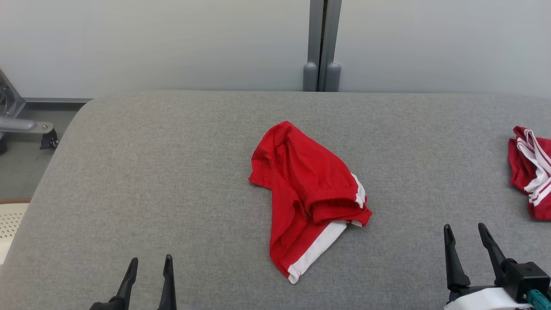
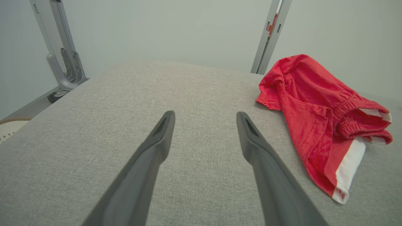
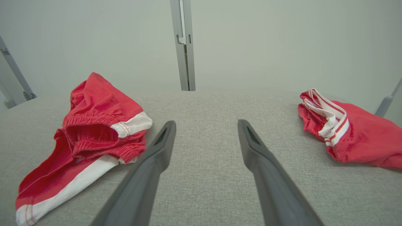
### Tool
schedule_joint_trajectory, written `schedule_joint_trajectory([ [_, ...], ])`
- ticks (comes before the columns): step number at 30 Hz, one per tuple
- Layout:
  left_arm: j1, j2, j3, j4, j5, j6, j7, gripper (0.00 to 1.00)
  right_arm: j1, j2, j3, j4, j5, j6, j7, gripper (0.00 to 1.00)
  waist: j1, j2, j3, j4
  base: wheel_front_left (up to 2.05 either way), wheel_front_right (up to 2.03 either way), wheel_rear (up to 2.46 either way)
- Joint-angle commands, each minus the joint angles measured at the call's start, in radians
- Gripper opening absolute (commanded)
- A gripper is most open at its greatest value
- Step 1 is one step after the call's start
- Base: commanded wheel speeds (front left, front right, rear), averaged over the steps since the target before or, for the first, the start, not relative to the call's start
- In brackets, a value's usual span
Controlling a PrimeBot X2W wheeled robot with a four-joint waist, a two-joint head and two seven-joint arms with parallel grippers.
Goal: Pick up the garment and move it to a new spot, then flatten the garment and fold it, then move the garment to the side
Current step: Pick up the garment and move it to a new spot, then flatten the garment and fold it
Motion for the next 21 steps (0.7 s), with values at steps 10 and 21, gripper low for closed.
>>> schedule_joint_trajectory([
  [10,-0.019,-0.030,0.055,0.000,0.062,-0.055,0.000,1.00,0.003,-0.002,0.016,0.023,0.014,-0.002,0.000,1.00,0.0001,0.0000,-0.013,-0.016,0.00,0.00,0.00],
  [21,-0.104,-0.038,-0.021,-0.005,-0.009,-0.075,0.000,1.00,-0.037,-0.002,0.039,0.012,0.014,-0.002,0.000,1.00,0.0001,0.0000,0.022,-0.082,0.00,0.00,0.00],
])
